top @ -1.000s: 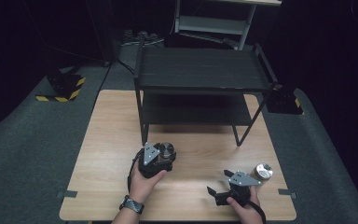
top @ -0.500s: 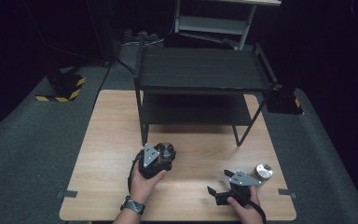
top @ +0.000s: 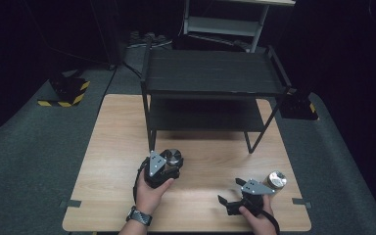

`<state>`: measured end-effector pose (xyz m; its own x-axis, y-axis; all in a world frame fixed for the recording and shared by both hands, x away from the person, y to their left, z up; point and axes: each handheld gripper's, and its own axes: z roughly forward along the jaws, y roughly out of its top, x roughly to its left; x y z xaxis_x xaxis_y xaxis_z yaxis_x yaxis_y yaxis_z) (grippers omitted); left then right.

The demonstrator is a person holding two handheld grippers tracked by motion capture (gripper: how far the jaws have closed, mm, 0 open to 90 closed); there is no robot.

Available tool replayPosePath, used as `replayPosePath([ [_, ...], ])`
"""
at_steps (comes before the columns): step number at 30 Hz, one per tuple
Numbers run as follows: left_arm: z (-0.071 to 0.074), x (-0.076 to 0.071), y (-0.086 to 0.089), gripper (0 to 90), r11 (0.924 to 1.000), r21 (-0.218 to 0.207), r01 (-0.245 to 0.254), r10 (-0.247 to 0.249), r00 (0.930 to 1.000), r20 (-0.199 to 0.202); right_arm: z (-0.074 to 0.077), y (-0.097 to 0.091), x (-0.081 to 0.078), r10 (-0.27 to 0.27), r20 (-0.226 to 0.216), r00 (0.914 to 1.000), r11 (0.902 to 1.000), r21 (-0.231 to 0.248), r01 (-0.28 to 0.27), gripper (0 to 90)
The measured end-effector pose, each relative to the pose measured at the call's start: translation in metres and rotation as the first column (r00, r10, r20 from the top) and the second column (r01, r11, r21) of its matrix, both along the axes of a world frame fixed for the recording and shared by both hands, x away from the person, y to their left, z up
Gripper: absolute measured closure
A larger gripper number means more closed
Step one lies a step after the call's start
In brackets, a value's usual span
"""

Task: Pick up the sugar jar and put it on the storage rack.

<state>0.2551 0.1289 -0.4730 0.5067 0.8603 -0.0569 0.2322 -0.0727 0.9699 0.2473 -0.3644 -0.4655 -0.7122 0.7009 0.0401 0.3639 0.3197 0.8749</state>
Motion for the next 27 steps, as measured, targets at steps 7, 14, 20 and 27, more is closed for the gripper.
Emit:
replayPosePath([
  [7,0.012,-0.008,0.001,32.9,0.9991,-0.037,0.021,-0.02,0.9996,0.02,0.0,0.0,0.0,-0.004,-0.002,1.0,1.0,0.001,0.004,0.7],
  [14,0.031,-0.016,-0.001,32.9,0.9989,-0.03,0.036,-0.034,0.9982,0.05,0.0,0.0,0.0,0.0,-0.001,1.0,1.0,-0.002,0.0,0.7],
  [20,0.04,-0.018,0.0,32.9,0.9977,-0.048,0.049,-0.046,0.9977,0.051,0.0,-0.001,0.0,-0.001,-0.006,1.0,1.0,0.003,0.001,0.7],
  [27,0.055,-0.023,0.0,33.0,0.9972,-0.045,0.059,-0.056,0.9958,0.073,0.0,-0.003,0.001,-0.003,-0.009,1.0,1.0,0.008,0.003,0.7],
])
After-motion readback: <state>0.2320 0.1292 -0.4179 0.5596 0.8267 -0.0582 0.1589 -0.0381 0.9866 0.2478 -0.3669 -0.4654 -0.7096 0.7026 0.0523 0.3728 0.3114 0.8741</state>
